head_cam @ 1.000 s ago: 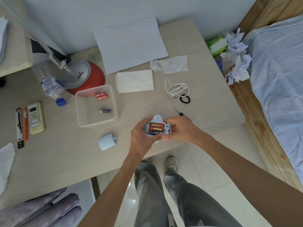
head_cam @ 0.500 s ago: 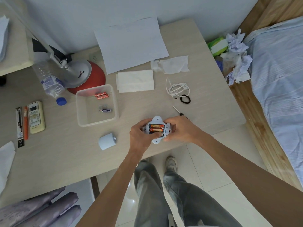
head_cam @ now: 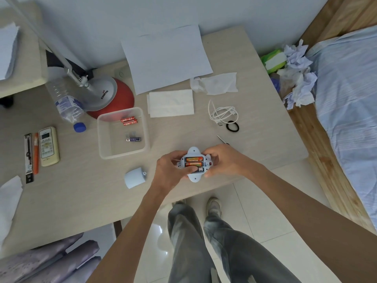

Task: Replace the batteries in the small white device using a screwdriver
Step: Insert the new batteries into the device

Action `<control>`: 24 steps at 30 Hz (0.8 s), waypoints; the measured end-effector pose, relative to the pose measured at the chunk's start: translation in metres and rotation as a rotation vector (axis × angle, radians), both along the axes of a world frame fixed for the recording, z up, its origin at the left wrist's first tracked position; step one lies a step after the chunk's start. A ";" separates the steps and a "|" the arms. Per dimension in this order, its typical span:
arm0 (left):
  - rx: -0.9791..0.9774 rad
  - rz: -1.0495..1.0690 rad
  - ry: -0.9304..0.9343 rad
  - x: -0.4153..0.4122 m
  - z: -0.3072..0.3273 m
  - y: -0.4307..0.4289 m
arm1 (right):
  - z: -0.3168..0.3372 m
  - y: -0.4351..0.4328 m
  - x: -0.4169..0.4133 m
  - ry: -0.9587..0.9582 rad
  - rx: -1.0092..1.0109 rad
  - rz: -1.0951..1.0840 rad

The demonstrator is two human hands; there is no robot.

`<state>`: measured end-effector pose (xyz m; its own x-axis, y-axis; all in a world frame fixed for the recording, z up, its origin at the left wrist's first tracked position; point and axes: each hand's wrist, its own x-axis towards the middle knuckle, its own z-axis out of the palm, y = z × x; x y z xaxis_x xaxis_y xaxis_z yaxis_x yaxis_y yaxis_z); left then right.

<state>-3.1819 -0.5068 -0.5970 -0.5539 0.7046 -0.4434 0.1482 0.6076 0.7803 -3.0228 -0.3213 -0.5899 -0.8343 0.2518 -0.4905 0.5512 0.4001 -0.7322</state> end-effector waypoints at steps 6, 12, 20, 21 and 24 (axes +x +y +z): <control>0.008 -0.010 -0.044 -0.015 0.009 -0.016 | 0.004 0.008 -0.005 0.068 -0.033 -0.056; -0.013 -0.042 0.180 -0.034 0.036 -0.017 | 0.005 0.007 -0.005 0.092 -0.052 -0.075; -0.071 -0.033 0.472 -0.071 0.060 -0.087 | 0.002 0.005 0.002 0.102 -0.067 -0.074; -0.147 -0.068 0.512 -0.074 0.053 -0.100 | 0.001 0.005 0.003 0.097 -0.074 -0.069; -0.275 -0.201 0.604 -0.078 0.028 -0.128 | 0.000 0.004 0.003 0.088 -0.086 -0.068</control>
<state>-3.2601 -0.6347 -0.5694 -0.6302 0.7259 -0.2755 0.6388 0.6864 0.3476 -3.0202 -0.3168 -0.5903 -0.8573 0.2698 -0.4385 0.5073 0.2978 -0.8087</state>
